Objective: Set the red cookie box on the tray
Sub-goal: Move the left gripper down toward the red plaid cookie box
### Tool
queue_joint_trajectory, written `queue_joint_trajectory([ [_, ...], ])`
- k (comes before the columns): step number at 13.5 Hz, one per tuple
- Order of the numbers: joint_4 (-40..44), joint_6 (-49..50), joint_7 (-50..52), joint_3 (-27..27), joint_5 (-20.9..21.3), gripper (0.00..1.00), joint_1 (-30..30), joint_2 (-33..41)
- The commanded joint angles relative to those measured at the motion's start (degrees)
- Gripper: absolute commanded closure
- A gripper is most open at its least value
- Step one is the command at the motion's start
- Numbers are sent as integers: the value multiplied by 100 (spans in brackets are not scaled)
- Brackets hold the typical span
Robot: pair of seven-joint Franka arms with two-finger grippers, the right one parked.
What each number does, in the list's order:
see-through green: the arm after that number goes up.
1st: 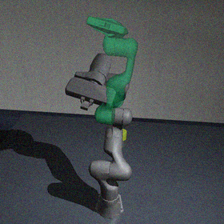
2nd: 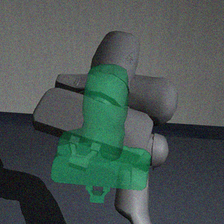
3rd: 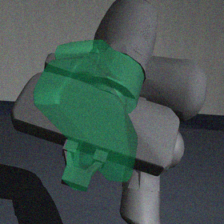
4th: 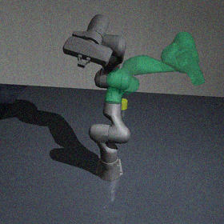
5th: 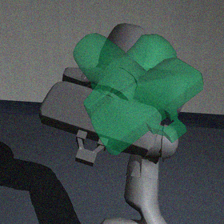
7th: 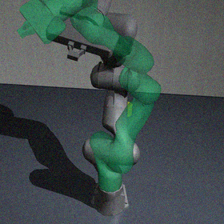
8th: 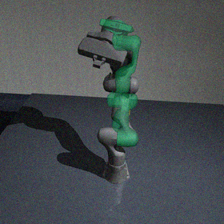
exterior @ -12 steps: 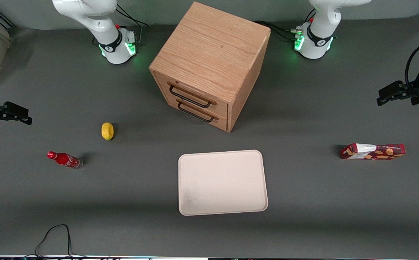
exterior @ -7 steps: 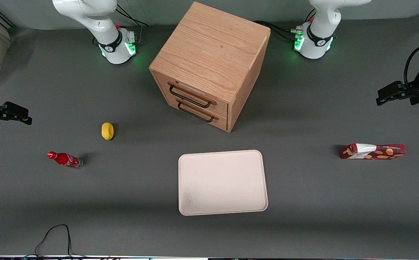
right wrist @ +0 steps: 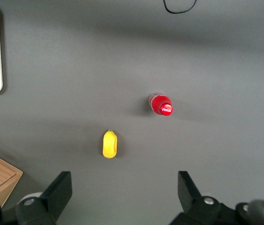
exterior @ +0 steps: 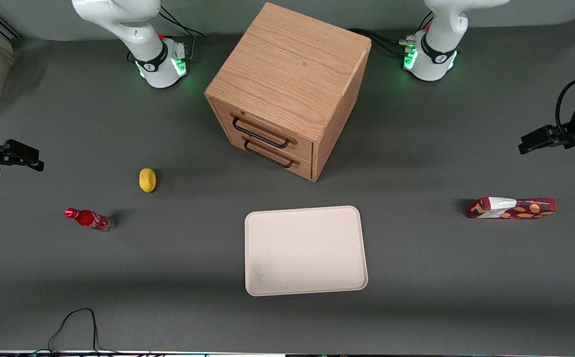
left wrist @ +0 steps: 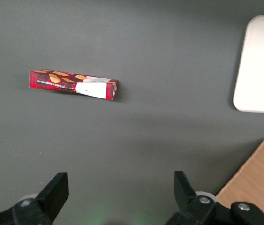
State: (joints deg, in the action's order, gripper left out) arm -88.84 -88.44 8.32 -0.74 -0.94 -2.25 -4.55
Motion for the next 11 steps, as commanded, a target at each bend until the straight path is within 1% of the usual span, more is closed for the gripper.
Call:
queue_joint_trajectory([
  [1, -2, -199, 511, -5, 15, 0, -240, -195],
  [3, -2, -243, 1134, -5, 23, 0, -442, -292],
  [5, -37, -252, 1696, -5, 41, 0, -784, -310],
  [9, -107, -428, 3681, -14, -3, 0, -1207, -292],
  [11, -125, -612, 5128, -5, -21, 0, -1331, -292],
])
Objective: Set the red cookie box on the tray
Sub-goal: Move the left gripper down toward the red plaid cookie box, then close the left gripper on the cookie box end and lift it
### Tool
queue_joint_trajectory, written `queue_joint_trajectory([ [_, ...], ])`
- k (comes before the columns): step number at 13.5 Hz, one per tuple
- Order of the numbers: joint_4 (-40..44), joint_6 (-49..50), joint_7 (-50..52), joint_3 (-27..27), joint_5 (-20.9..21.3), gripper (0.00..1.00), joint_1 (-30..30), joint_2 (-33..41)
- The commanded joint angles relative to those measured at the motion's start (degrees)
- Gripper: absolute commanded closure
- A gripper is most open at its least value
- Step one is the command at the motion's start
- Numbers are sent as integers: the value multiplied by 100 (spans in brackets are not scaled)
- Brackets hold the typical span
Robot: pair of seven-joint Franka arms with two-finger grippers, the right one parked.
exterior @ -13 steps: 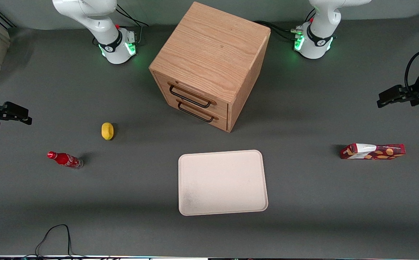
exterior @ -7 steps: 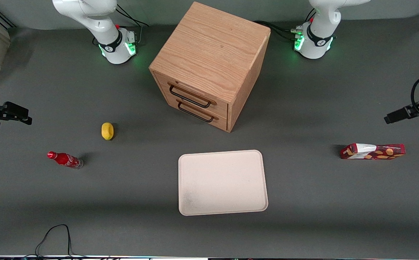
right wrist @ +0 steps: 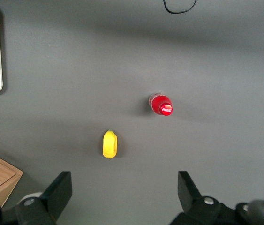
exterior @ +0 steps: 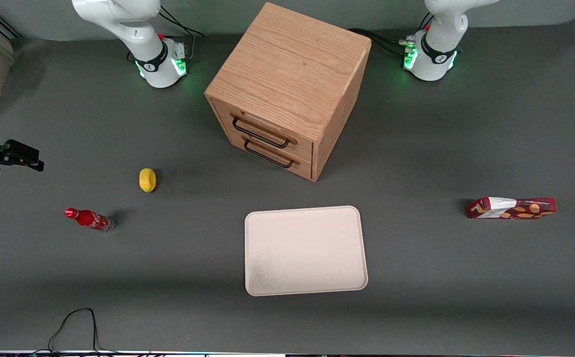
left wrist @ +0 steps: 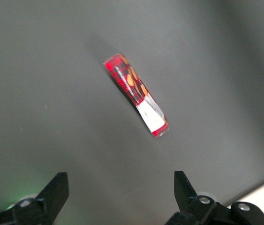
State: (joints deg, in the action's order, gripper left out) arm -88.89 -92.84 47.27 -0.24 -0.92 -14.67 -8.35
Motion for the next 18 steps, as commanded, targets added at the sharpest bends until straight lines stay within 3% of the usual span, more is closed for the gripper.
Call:
queue_joint_trajectory([
  [1, -154, -234, 1815, -64, -14, 0, -123, 88],
  [3, -260, -410, 2775, -56, -14, 0, -132, 97],
  [7, -461, -725, 3436, -56, -5, 0, -159, 114],
  [14, -2069, -2780, 3500, -82, 22, 0, -62, 27],
  [18, -2176, -3476, 3421, -91, 39, 0, -53, -657],
])
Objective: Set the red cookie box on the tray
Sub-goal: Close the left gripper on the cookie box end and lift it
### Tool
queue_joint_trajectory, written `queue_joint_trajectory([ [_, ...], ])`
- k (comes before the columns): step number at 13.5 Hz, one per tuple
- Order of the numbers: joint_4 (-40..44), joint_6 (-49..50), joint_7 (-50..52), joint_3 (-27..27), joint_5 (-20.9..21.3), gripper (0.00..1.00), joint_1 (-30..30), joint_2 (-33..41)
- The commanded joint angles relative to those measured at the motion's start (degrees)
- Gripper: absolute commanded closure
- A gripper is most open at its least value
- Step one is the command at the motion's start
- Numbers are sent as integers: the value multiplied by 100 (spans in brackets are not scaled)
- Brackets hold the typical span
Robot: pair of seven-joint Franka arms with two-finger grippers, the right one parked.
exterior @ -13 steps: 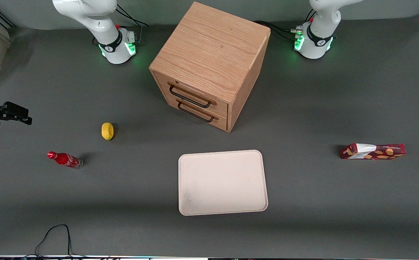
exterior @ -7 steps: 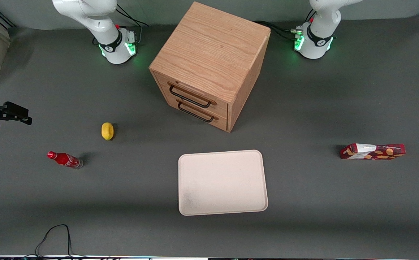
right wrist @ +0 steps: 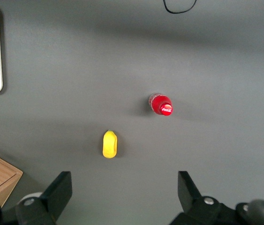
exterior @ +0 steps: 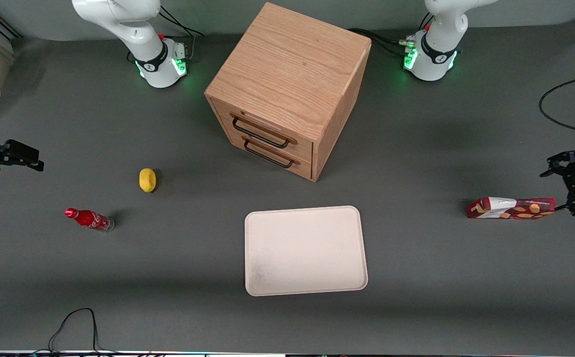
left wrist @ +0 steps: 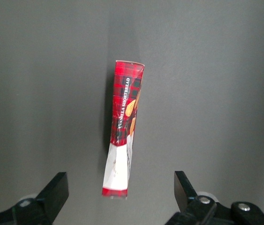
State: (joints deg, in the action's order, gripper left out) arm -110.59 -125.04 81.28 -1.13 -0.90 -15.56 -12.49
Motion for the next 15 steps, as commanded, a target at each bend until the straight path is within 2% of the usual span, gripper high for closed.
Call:
queue_joint_trajectory([
  [1, -24, -362, -154, -10, 46, 0, 44, -384],
  [7, -437, -1680, -262, -19, 11, 0, 36, -860],
  [15, -472, -2191, -217, -27, 11, 0, 106, -1282],
])
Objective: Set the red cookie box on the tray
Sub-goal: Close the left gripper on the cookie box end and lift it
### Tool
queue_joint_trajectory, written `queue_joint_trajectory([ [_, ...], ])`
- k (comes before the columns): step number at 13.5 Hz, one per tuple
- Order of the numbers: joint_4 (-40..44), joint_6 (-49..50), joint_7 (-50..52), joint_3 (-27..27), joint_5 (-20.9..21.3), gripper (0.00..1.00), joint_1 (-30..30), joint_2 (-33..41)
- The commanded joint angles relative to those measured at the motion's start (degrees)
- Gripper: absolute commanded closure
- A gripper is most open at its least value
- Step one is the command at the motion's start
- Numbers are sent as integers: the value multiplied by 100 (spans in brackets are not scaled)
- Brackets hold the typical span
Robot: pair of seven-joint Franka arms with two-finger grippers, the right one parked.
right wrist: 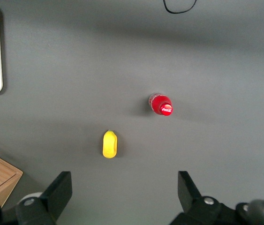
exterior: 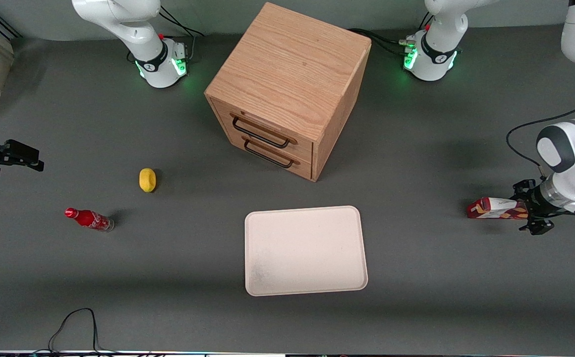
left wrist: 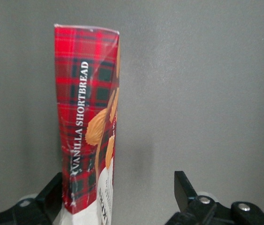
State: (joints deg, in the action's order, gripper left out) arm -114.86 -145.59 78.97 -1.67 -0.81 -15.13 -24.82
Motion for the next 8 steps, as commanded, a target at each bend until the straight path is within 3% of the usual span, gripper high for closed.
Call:
queue_joint_trajectory([
  [1, -45, -188, 13, 35, 2, 0, 54, -84],
  [4, -45, -180, 13, 35, 2, 2, 36, -120],
  [8, -10, 100, -4, 35, 2, 47, 36, 20],
])
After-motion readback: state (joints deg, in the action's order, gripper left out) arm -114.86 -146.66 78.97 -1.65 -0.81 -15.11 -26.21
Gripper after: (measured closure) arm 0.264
